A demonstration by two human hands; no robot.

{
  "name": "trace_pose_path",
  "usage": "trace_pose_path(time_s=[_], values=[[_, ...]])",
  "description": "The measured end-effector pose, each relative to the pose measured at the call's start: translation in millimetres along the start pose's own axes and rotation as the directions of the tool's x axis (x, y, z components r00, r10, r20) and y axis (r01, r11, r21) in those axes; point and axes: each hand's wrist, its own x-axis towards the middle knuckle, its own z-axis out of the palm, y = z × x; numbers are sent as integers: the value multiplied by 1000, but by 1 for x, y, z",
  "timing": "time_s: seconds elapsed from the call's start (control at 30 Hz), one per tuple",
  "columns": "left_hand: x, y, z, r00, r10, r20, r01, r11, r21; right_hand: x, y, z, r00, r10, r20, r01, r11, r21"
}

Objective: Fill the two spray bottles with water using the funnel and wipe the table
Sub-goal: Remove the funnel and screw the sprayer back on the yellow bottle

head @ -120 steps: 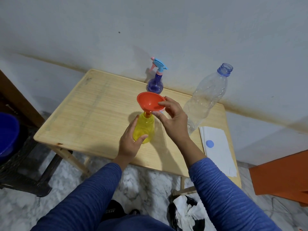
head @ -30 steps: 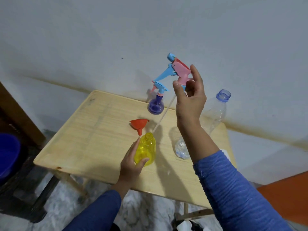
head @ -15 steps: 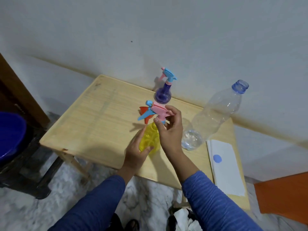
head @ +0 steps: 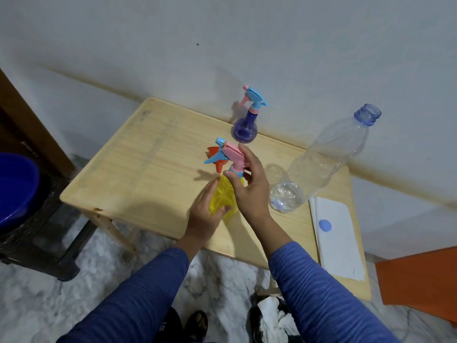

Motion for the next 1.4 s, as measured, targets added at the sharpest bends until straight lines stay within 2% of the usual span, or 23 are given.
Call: trace_pose_path(time_s=[0.13,0.33,0.43,0.57,0.77,0.9,1.03,1.23,1.4], values=[[0,0,-1,1000,-5,-3,5,1000,0,-4,2,3,1000,13,-16,-12,1000,9],[0,3,-4,1000,11,21,-11,999,-42,1,2,-20,988,-17,156,17,1000,6],[0,2,-3,1000,7,20,-6,999,-48,-2,4,-15,997,-12,76,8,999,50],[1,0,-1,1000,31,4,-30,999,-30,-10,7,-2,999,-50,-14,50,999,15],[1,2,-3,1000,-3,28,5,999,-42,-1,5,-12,993,-47,106,53,997,-54],[0,0,-3,1000,7,25,-6,999,-47,4,4,-21,981,-19,194,25,999,-26],[0,1,-2,1000,10,19,-9,999,-39,7,1,-25,972,-52,228,76,993,-96],[0,1,-3,1000,13,21,-12,999,-39,8,13,-21,957,-177,229,230,946,-228],[0,3,-3,1000,13,14,-12,999,-41,11,15,-16,971,-173,166,210,948,-240]])
